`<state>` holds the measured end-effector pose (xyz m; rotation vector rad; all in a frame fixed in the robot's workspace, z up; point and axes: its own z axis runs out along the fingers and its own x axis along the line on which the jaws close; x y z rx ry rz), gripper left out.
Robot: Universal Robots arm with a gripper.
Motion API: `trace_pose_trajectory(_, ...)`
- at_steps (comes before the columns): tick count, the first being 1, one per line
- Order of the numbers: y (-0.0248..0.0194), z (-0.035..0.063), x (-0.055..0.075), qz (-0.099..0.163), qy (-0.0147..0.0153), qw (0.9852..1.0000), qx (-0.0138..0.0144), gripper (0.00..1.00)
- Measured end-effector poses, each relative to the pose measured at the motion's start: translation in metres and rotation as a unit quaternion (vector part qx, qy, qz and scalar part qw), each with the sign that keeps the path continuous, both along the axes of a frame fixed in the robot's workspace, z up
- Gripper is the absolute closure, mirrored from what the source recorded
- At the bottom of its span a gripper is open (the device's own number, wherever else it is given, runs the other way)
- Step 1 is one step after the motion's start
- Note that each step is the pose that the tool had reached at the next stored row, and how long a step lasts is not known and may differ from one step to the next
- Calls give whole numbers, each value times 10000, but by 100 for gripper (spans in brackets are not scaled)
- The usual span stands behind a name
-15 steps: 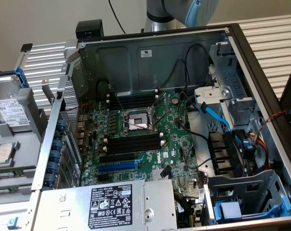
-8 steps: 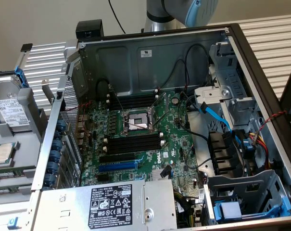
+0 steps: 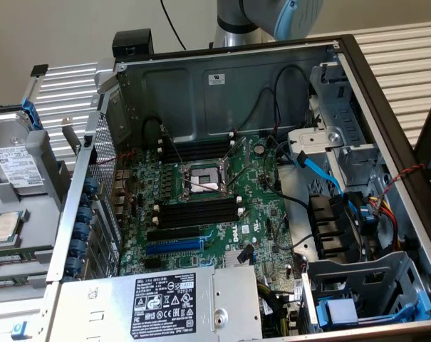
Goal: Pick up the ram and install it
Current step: 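Pick up the ram and move it above insertion slot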
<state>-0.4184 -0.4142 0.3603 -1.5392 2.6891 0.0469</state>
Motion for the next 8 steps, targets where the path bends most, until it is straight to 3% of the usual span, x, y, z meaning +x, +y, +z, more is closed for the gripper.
trace_pose_trajectory(8, 0, -11, 1, 608, -132, 9981, 19, 89)
